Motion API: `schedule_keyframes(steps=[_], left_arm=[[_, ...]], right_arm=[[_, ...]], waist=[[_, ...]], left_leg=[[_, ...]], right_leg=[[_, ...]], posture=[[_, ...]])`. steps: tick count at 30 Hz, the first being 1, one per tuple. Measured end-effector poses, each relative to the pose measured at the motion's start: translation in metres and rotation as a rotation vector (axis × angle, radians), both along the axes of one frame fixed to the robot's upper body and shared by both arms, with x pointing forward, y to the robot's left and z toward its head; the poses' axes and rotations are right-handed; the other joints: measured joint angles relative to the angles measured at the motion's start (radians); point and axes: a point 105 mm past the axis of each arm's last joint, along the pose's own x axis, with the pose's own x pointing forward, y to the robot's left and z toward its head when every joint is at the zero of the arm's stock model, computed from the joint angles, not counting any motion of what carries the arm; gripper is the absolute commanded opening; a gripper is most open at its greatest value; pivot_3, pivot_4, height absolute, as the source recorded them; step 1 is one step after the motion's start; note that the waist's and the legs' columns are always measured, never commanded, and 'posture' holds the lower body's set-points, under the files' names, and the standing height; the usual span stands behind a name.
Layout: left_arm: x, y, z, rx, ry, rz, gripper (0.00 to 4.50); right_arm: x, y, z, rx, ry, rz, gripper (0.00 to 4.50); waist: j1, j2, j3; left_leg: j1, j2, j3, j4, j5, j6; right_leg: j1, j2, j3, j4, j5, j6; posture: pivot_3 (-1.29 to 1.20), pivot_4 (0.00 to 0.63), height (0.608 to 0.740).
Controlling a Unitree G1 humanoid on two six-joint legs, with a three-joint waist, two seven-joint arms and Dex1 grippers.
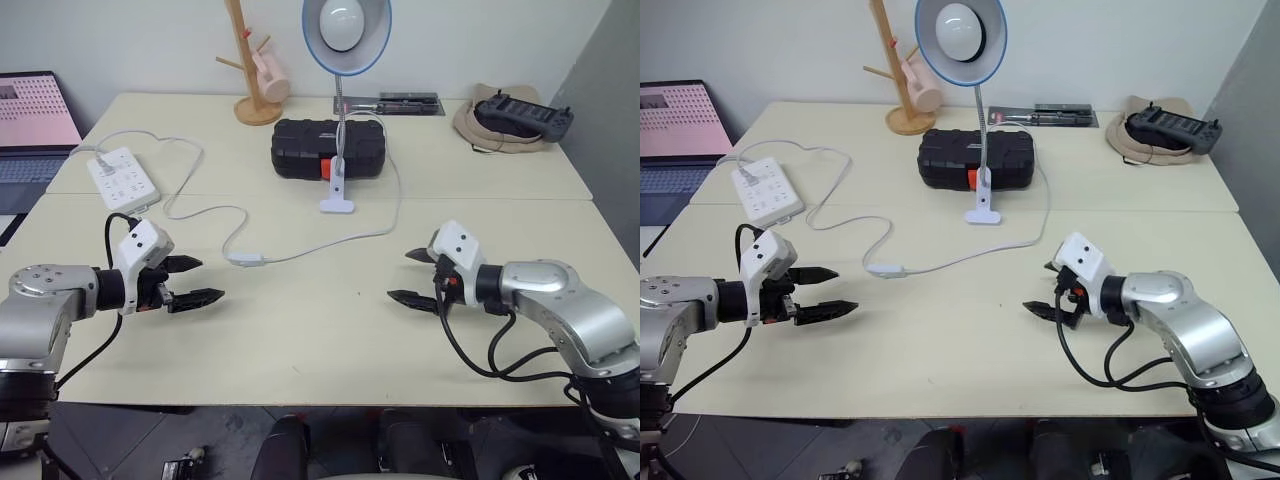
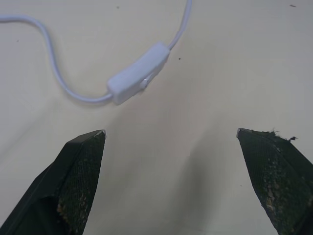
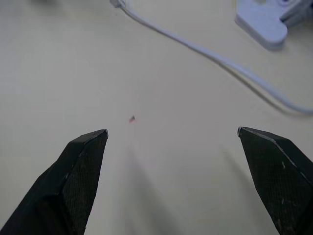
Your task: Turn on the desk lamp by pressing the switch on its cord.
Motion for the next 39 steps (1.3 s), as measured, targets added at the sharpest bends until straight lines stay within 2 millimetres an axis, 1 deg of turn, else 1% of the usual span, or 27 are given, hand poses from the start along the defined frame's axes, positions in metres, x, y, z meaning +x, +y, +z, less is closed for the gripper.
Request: schedule_keyframes(steps=[2, 5, 7, 10, 13, 15, 19, 22, 24, 29, 32, 34, 35, 37, 38, 39], left_arm=[[-0.001, 0.005, 0.001, -0.006, -0.011, 0.032, 4.5], [0.0, 0.005, 0.0, -0.004, -0.014, 0.027, 4.5], [0.009, 0.002, 0.005, 0.007, -0.038, 0.006, 4.5], [0.023, -0.005, 0.014, 0.069, -0.091, -0.066, 4.5], [0.03, -0.009, 0.011, 0.114, -0.086, -0.122, 4.5], [0.041, -0.015, 0.01, 0.162, -0.087, -0.189, 4.5], [0.059, -0.017, 0.013, 0.29, -0.1, -0.298, 4.5], [0.068, -0.019, 0.008, 0.348, -0.093, -0.347, 4.5], [0.077, -0.025, 0.003, 0.384, -0.077, -0.386, 4.5], [0.085, -0.034, 0.002, 0.433, -0.075, -0.447, 4.5], [0.084, -0.031, 0.0, 0.495, -0.069, -0.48, 4.5], [0.08, -0.027, -0.009, 0.551, -0.036, -0.514, 4.5], [0.08, -0.026, -0.01, 0.556, -0.038, -0.519, 4.5], [0.08, -0.026, -0.01, 0.572, -0.039, -0.526, 4.13], [0.081, -0.026, -0.01, 0.578, -0.038, -0.529, 4.11], [0.081, -0.027, -0.011, 0.584, -0.037, -0.536, 3.87]], right_arm=[[-0.002, 0.005, -0.004, 0.003, 0.017, 0.017, 4.47], [-0.002, 0.01, -0.006, 0.014, 0.025, 0.029, 4.47], [-0.001, 0.017, -0.005, 0.022, 0.026, 0.049, 4.47], [0.0, 0.02, -0.003, 0.027, 0.015, 0.057, 4.47], [0.001, 0.02, -0.004, 0.027, 0.014, 0.051, 4.47], [-0.001, 0.02, -0.005, 0.029, 0.024, 0.049, 4.47], [-0.015, 0.02, -0.004, 0.033, 0.052, 0.081, 4.47], [-0.018, 0.016, -0.004, 0.04, 0.062, 0.066, 4.47], [-0.019, 0.013, -0.001, 0.051, 0.061, 0.043, 4.47], [-0.025, 0.009, 0.001, 0.054, 0.058, 0.012, 4.47], [-0.026, 0.005, 0.001, 0.059, 0.061, -0.013, 4.47], [-0.027, 0.004, 0.001, 0.059, 0.069, -0.018, 4.47], [-0.027, 0.003, 0.001, 0.058, 0.069, -0.02, 4.47], [-0.027, 0.003, 0.002, 0.056, 0.064, -0.026, 4.5], [-0.027, 0.002, 0.002, 0.055, 0.063, -0.029, 4.5], [-0.027, 0.002, 0.002, 0.054, 0.064, -0.03, 4.5]], waist=[[0.004, 0.0, 0.0], [0.006, 0.0, 0.0], [0.007, 0.0, 0.0], [0.006, 0.0, 0.0], [0.004, 0.0, 0.0], [0.005, 0.0, 0.0], [0.005, -0.001, 0.0], [0.001, -0.001, 0.0], [0.002, -0.001, 0.0], [-0.002, -0.001, 0.0], [-0.005, -0.001, -0.001], [-0.008, -0.001, -0.001], [-0.009, -0.001, -0.001], [-0.011, -0.001, -0.001], [-0.013, -0.001, -0.001], [-0.014, -0.001, -0.001]], left_leg=[[0.0, 0.0, -0.001, 0.0, 0.0, 0.0], [-0.001, -0.001, 0.0, 0.001, 0.0, 0.0], [0.0, -0.002, 0.0, 0.001, 0.001, 0.001], [0.001, -0.003, 0.001, 0.001, 0.001, 0.001], [0.0, -0.004, 0.002, 0.0, 0.001, 0.001], [-0.002, -0.005, 0.004, 0.001, 0.001, 0.001], [-0.002, -0.005, 0.005, 0.001, 0.001, 0.001], [-0.001, -0.004, 0.006, 0.001, 0.001, 0.001], [-0.002, -0.004, 0.004, 0.002, 0.001, 0.001], [-0.003, -0.004, 0.004, 0.002, 0.001, 0.001], [-0.002, -0.004, 0.004, 0.001, 0.001, 0.001], [-0.002, -0.004, 0.004, 0.001, 0.001, 0.001], [-0.002, -0.004, 0.004, 0.002, 0.001, 0.001], [-0.001, -0.004, 0.004, 0.002, 0.001, 0.001], [-0.001, -0.004, 0.004, 0.002, 0.001, 0.001], [-0.001, -0.004, 0.004, 0.002, 0.001, 0.001]], right_leg=[[0.0, -0.002, 0.0, 0.0, 0.0, 0.0], [0.0, -0.003, -0.001, 0.0, 0.0, 0.0], [0.001, -0.003, -0.002, 0.001, 0.0, 0.0], [0.001, -0.002, -0.001, 0.001, 0.0, 0.0], [0.0, -0.002, -0.001, 0.001, 0.0, 0.0], [-0.001, -0.001, -0.003, 0.001, 0.0, 0.0], [-0.001, 0.0, -0.003, 0.001, 0.0, 0.0], [-0.001, 0.0, -0.001, 0.001, 0.0, 0.0], [-0.001, 0.001, -0.003, 0.002, 0.0, 0.0], [-0.001, 0.001, -0.002, 0.002, 0.0, 0.0], [-0.001, 0.001, -0.002, 0.002, 0.0, 0.0], [-0.001, 0.001, -0.002, 0.003, 0.0, 0.0], [-0.001, 0.001, -0.002, 0.003, 0.0, 0.0], [-0.001, 0.001, -0.002, 0.003, 0.0, 0.0], [-0.001, 0.001, -0.002, 0.004, 0.0, 0.0], [-0.001, 0.001, -0.002, 0.004, 0.0, 0.0]], posture=[[0.0, 0.15, 0.74], [0.0, 0.15, 0.74], [0.0, 0.15, 0.74], [0.0, 0.15, 0.74], [0.0, 0.15, 0.74], [0.0, 0.15, 0.74], [0.0, 0.15, 0.74], [0.0, 0.15, 0.74], [0.0, 0.15, 0.74], [0.0, 0.15, 0.74], [0.0, 0.15, 0.74], [0.0, 0.15, 0.74], [0.0, 0.15, 0.74], [0.0, 0.15, 0.74], [0.0, 0.15, 0.74], [0.0, 0.15, 0.74]])
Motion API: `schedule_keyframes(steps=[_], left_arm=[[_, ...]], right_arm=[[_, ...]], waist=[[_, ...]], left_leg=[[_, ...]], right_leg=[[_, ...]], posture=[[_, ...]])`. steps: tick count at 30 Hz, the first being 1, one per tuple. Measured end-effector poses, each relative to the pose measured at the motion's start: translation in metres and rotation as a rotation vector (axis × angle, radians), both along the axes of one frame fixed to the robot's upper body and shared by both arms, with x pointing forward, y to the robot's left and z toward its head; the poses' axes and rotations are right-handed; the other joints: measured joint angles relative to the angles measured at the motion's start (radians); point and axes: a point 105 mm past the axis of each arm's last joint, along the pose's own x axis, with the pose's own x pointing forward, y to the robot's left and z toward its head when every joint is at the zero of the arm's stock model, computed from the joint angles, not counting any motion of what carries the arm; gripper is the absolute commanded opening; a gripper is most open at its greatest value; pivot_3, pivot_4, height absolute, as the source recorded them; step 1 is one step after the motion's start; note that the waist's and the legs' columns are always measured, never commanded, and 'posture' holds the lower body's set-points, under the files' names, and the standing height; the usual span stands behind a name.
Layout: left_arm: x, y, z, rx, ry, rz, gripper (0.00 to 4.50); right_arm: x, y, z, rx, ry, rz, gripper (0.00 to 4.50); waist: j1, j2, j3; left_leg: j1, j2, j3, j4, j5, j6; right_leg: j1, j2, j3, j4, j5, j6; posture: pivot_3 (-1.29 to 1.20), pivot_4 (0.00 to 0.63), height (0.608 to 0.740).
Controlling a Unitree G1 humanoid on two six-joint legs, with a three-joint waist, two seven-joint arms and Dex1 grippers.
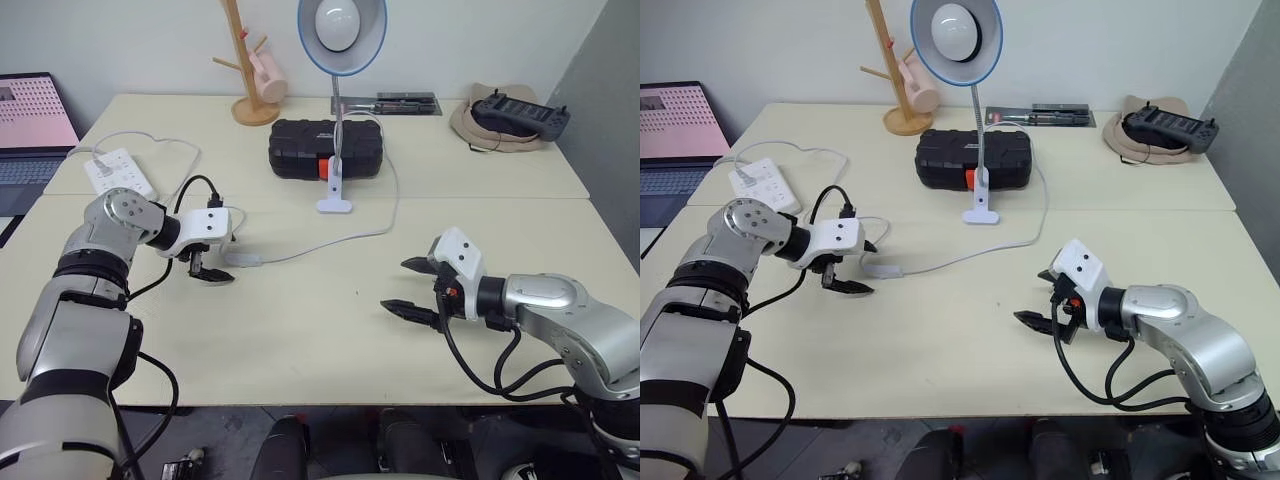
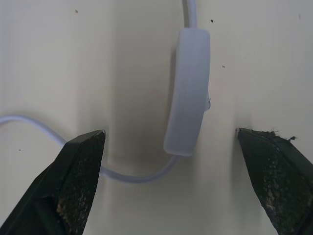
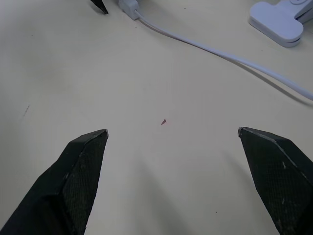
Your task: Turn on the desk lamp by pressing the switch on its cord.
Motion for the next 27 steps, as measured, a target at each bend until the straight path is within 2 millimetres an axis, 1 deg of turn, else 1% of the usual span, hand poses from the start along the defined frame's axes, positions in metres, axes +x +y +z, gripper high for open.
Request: schedule_keyframes(steps=[4, 10, 11, 12, 15, 16, 19, 22, 24, 27], left_arm=[[0.002, -0.002, -0.002, -0.009, -0.002, 0.009, 3.05], [0.002, -0.004, -0.005, -0.021, 0.006, 0.014, 1.53], [0.002, -0.004, -0.005, -0.021, 0.008, 0.016, 1.45], [0.002, -0.004, -0.005, -0.023, 0.008, 0.019, 1.15], [0.002, -0.003, -0.005, -0.028, 0.009, 0.027, 0.52], [0.002, -0.003, -0.005, -0.032, 0.013, 0.028, 0.4], [0.0, -0.004, -0.004, -0.066, 0.041, 0.031, 0.38], [-0.002, -0.012, 0.0, -0.131, 0.071, 0.02, 0.38], [-0.001, -0.022, 0.005, -0.185, 0.087, -0.007, 0.38], [-0.004, -0.055, 0.024, -0.277, 0.105, -0.135, 0.38]], right_arm=[[0.0, 0.0, -0.001, -0.002, 0.006, -0.002, 4.5], [-0.001, -0.001, -0.001, -0.003, 0.01, -0.001, 4.5], [-0.001, -0.001, -0.001, -0.002, 0.01, -0.001, 4.5], [-0.001, 0.0, -0.001, -0.002, 0.01, -0.001, 4.5], [-0.001, 0.0, 0.0, -0.001, 0.01, 0.0, 4.5], [-0.001, 0.0, 0.0, -0.002, 0.01, 0.0, 4.5], [-0.002, -0.001, -0.001, -0.005, 0.015, 0.001, 4.5], [-0.002, -0.003, -0.001, -0.01, 0.015, 0.0, 4.5], [-0.003, -0.006, 0.0, -0.014, 0.016, -0.004, 4.5], [-0.007, -0.019, -0.003, -0.04, 0.041, -0.014, 4.5]], waist=[[0.0, 0.0, 0.0], [0.002, 0.0, 0.0], [0.002, 0.0, 0.0], [0.002, 0.0, 0.0], [0.001, 0.0, 0.0], [0.001, 0.0, 0.0], [0.001, 0.0, 0.0], [0.001, 0.0, 0.0], [0.002, 0.0, 0.0], [0.007, 0.0, 0.0]], left_leg=[[0.001, 0.0, 0.0, 0.0, 0.0, 0.0], [0.001, 0.0, -0.001, 0.001, 0.001, 0.001], [0.001, 0.0, -0.001, 0.001, 0.001, 0.001], [0.001, 0.0, -0.001, 0.001, 0.001, 0.001], [0.001, 0.0, -0.001, 0.0, 0.001, 0.001], [0.001, 0.0, -0.002, 0.001, 0.001, 0.001], [0.0, 0.0, -0.002, 0.001, 0.001, 0.001], [0.0, 0.0, -0.002, 0.001, 0.001, 0.001], [-0.001, 0.0, -0.003, 0.001, 0.001, 0.001], [-0.002, 0.001, -0.005, 0.002, 0.001, 0.001]], right_leg=[[0.0, 0.0, 0.0, 0.002, 0.0, 0.0], [0.0, 0.0, 0.0, 0.004, 0.0, 0.0], [0.0, 0.0, 0.0, 0.004, 0.0, 0.0], [0.0, 0.0, 0.0, 0.004, 0.0, 0.0], [0.0, 0.0, 0.0, 0.004, 0.0, 0.0], [0.0, 0.0, -0.001, 0.004, 0.0, 0.0], [0.0, 0.0, -0.001, 0.004, 0.0, 0.0], [0.0, 0.0, -0.001, 0.004, 0.0, 0.0], [0.0, 0.0, -0.001, 0.004, 0.0, 0.0], [0.0, -0.001, -0.001, 0.004, 0.0, 0.0]], posture=[[0.0, 0.15, 0.74], [0.0, 0.15, 0.74], [0.0, 0.15, 0.74], [0.0, 0.15, 0.74], [0.0, 0.15, 0.74], [0.0, 0.15, 0.74], [0.0, 0.15, 0.74], [0.0, 0.15, 0.74], [0.0, 0.15, 0.74], [0.0, 0.15, 0.74]])
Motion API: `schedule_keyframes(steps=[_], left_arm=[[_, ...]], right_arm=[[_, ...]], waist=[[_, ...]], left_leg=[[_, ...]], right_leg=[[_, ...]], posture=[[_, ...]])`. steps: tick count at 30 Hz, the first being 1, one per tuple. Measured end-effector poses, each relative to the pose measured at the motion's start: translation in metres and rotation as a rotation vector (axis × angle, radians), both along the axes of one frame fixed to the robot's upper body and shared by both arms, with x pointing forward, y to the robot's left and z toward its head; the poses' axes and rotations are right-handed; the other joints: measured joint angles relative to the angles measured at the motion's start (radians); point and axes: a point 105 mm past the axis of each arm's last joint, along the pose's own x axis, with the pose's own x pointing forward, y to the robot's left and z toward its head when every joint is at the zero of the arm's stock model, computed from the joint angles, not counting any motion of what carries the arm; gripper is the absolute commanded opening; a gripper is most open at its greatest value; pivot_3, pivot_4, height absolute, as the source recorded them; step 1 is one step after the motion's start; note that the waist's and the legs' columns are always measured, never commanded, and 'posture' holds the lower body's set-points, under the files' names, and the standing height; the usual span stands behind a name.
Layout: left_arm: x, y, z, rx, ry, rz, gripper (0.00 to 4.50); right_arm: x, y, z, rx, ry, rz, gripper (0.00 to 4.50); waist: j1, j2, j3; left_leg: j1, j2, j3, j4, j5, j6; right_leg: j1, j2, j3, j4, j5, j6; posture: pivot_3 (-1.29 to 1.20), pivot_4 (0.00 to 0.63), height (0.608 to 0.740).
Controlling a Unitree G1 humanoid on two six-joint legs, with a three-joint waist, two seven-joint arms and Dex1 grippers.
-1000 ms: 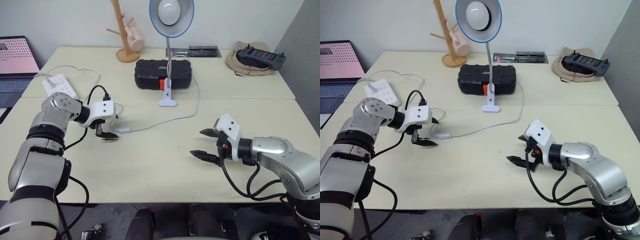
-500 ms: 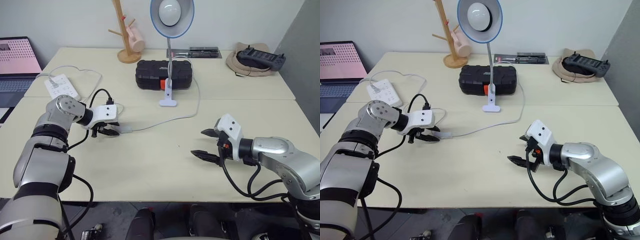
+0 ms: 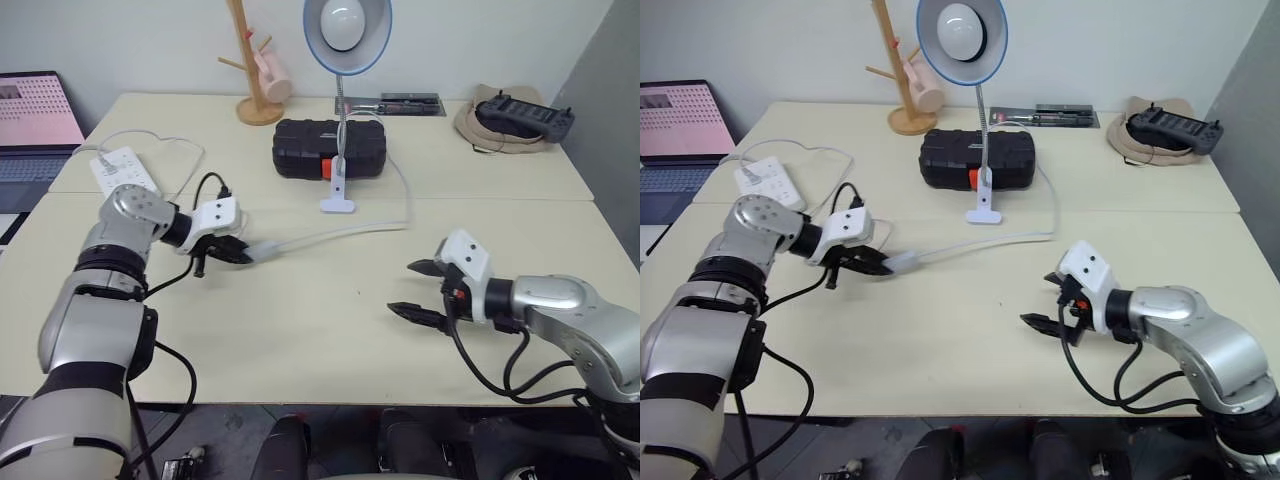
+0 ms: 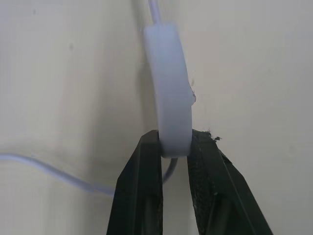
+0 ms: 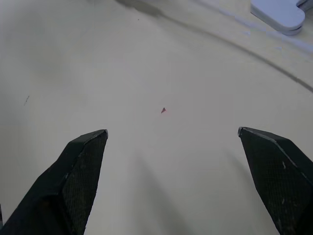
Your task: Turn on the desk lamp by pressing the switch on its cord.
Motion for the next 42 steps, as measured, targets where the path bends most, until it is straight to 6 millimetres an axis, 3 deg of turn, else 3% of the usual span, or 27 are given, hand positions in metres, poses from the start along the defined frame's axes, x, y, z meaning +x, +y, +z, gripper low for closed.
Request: schedule_keyframes(steps=[3, 9, 13, 18, 24, 25, 33, 38, 42], left_arm=[[-0.012, -0.023, 0.004, -0.013, -0.019, -0.121, 0.38], [-0.043, -0.059, -0.012, -0.001, 0.019, -0.283, 0.38], [-0.047, -0.071, -0.015, 0.024, -0.015, -0.321, 0.38], [-0.052, -0.081, -0.052, 0.144, -0.063, -0.374, 0.38], [-0.045, -0.082, -0.051, 0.195, -0.144, -0.402, 0.38], [-0.044, -0.083, -0.051, 0.189, -0.14, -0.397, 0.94], [-0.05, -0.088, -0.05, 0.091, -0.032, -0.364, 2.65], [-0.049, -0.078, -0.037, -0.025, 0.024, -0.289, 3.74], [-0.05, -0.069, -0.038, -0.09, 0.032, -0.244, 4.45]], right_arm=[[-0.006, -0.005, 0.002, -0.004, 0.01, 0.018, 4.5], [-0.017, -0.002, 0.006, 0.011, 0.012, 0.061, 4.5], [-0.02, 0.003, 0.007, 0.026, 0.015, 0.074, 4.5], [-0.021, 0.004, 0.004, 0.037, 0.011, 0.042, 4.5], [-0.019, 0.004, 0.003, 0.041, 0.005, 0.021, 4.5], [-0.019, 0.005, 0.002, 0.041, 0.005, 0.021, 4.5], [-0.018, 0.006, 0.002, 0.045, 0.005, 0.024, 4.5], [-0.018, 0.006, 0.002, 0.046, 0.006, 0.023, 4.5], [-0.018, 0.006, 0.002, 0.049, 0.008, 0.021, 4.5]], waist=[[-0.008, 0.0, 0.0], [-0.015, 0.0, 0.0], [-0.011, 0.0, 0.0], [-0.009, 0.0, 0.0], [-0.004, 0.0, 0.0], [-0.003, 0.0, 0.0], [0.001, 0.0, 0.0], [0.0, 0.0, 0.0], [0.001, 0.0, 0.0]], left_leg=[[0.002, 0.001, -0.002, -0.001, 0.0, 0.0], [0.003, 0.001, -0.002, 0.0, 0.001, 0.001], [0.003, 0.0, -0.001, 0.0, 0.001, 0.001], [0.003, -0.001, -0.001, 0.0, 0.001, 0.001], [0.008, -0.001, 0.001, -0.001, 0.002, 0.003], [0.01, -0.001, 0.001, -0.001, 0.002, 0.003], [0.011, 0.0, 0.001, -0.002, 0.002, 0.003], [0.011, 0.0, 0.0, -0.001, 0.002, 0.003], [0.011, 0.0, 0.0, -0.002, 0.002, 0.003]], right_leg=[[0.0, -0.001, 0.002, 0.0, 0.0, 0.0], [0.001, 0.001, 0.003, 0.001, 0.0, 0.0], [0.002, 0.0, 0.003, 0.001, 0.0, 0.0], [0.001, 0.0, 0.003, 0.0, 0.0, 0.0], [0.006, 0.001, 0.003, 0.001, 0.0, 0.0], [0.008, 0.001, 0.002, 0.0, 0.0, 0.0], [0.01, 0.001, 0.003, -0.002, 0.0, 0.0], [0.009, 0.001, 0.003, -0.002, 0.0, 0.0], [0.009, 0.001, 0.003, -0.002, 0.0, 0.0]], posture=[[0.0, 0.15, 0.74], [0.0, 0.15, 0.74], [0.0, 0.15, 0.74], [0.0, 0.15, 0.74], [0.0, 0.15, 0.74], [0.0, 0.15, 0.74], [0.0, 0.15, 0.74], [0.0, 0.15, 0.74], [0.0, 0.15, 0.74]])
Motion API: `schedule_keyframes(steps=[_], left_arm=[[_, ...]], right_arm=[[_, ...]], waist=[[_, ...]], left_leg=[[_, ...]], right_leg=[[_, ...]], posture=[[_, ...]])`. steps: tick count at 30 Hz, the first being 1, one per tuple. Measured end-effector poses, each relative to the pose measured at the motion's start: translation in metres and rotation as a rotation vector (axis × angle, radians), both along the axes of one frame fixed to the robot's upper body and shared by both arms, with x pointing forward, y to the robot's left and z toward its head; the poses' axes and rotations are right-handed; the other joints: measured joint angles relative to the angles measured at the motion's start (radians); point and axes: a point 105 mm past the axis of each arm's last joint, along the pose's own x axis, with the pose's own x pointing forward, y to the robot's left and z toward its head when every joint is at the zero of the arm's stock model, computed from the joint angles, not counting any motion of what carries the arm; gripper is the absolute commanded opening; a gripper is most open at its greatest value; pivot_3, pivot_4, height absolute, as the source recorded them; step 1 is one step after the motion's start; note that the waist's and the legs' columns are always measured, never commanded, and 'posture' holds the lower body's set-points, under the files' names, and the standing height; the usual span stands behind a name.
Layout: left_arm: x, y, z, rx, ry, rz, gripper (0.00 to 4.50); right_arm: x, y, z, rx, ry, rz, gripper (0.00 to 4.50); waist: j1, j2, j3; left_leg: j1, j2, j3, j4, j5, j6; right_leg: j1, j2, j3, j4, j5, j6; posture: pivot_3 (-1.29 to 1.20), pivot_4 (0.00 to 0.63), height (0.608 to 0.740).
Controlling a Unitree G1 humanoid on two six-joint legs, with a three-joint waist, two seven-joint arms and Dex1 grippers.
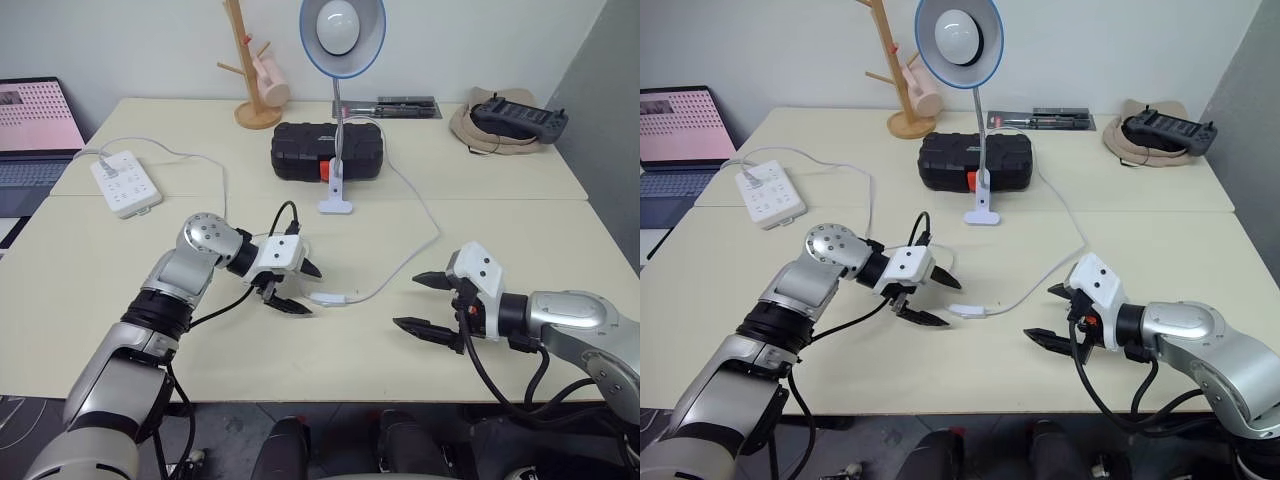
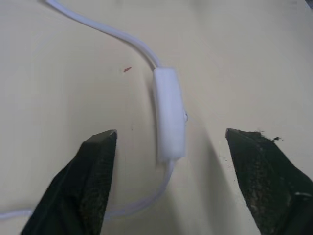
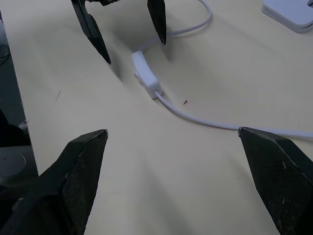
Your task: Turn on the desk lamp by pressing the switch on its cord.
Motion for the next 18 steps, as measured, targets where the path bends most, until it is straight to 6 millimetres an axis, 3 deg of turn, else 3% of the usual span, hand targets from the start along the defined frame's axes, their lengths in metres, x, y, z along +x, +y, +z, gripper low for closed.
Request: schedule_keyframes(steps=[7, 18], left_arm=[[-0.004, 0.016, -0.025, -0.043, 0.088, 0.088, 4.45], [0.008, -0.009, -0.028, -0.123, 0.084, 0.09, 4.45]], right_arm=[[-0.001, -0.002, -0.006, 0.005, 0.024, -0.011, 4.5], [0.005, -0.005, -0.004, 0.011, 0.023, -0.025, 4.5]], waist=[[0.005, 0.0, 0.0], [0.011, 0.0, 0.0]], left_leg=[[0.0, 0.0, 0.0, 0.0, 0.0, 0.0], [-0.001, -0.001, 0.001, 0.0, 0.0, 0.0]], right_leg=[[0.0, 0.0, -0.001, 0.0, 0.0, 0.0], [0.0, 0.0, -0.001, -0.002, 0.0, 0.0]], posture=[[0.0, 0.15, 0.74], [0.0, 0.15, 0.74]])
